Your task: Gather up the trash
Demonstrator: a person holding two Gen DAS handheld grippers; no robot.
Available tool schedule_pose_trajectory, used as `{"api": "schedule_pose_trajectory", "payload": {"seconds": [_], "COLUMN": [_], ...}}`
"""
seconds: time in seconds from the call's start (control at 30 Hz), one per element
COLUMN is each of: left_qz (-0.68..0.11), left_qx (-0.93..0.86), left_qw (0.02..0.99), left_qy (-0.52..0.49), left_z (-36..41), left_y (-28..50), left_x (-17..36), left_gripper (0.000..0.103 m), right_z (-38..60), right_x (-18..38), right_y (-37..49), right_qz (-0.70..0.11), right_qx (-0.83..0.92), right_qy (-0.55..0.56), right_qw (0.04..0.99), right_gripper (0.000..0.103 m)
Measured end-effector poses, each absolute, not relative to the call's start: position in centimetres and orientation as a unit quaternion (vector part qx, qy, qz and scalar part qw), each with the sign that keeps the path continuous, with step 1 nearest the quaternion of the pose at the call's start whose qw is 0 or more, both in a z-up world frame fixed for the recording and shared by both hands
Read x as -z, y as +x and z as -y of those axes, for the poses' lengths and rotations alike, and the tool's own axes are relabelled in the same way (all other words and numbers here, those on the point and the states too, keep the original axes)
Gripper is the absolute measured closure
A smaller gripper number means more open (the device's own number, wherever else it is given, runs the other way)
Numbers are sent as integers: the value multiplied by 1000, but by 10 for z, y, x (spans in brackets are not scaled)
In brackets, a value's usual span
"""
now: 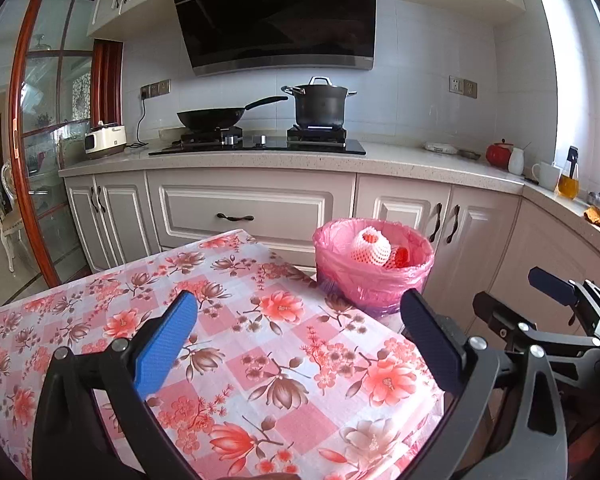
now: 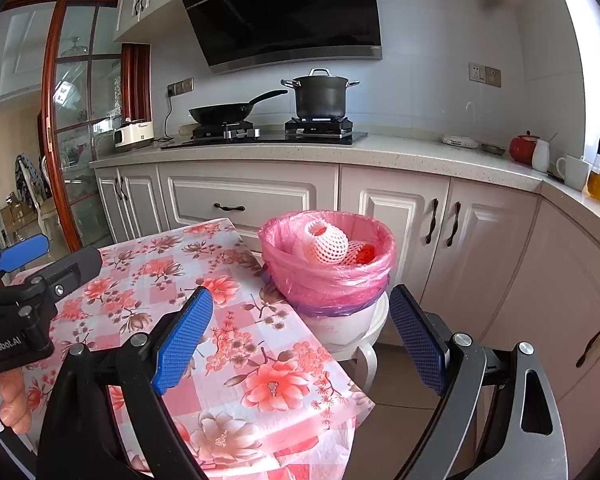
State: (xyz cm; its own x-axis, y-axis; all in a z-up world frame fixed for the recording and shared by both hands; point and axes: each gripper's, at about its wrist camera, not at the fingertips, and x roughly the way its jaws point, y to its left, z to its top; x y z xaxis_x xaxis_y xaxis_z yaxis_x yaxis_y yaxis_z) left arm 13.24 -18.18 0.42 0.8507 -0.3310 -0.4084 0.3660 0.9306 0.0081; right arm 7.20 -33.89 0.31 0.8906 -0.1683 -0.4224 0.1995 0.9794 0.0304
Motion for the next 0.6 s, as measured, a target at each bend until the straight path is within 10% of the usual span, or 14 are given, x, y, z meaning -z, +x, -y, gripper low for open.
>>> {"api": "schedule_pose_trajectory", "payload": {"seconds": [0.6], "left_qz": [-197], "left_qx": [185], "left_qw": [962], "left_qy": [46], "left_z": [188], "left_y": [136], "left_x": [-16], "left_gripper": [5], "right_z": [345], "right_x": [-12], "right_y": [75], "right_qz": [-218], "right_qx": [99], "right_qy": [40], "right_qw": [970], "right_gripper": [18]}}
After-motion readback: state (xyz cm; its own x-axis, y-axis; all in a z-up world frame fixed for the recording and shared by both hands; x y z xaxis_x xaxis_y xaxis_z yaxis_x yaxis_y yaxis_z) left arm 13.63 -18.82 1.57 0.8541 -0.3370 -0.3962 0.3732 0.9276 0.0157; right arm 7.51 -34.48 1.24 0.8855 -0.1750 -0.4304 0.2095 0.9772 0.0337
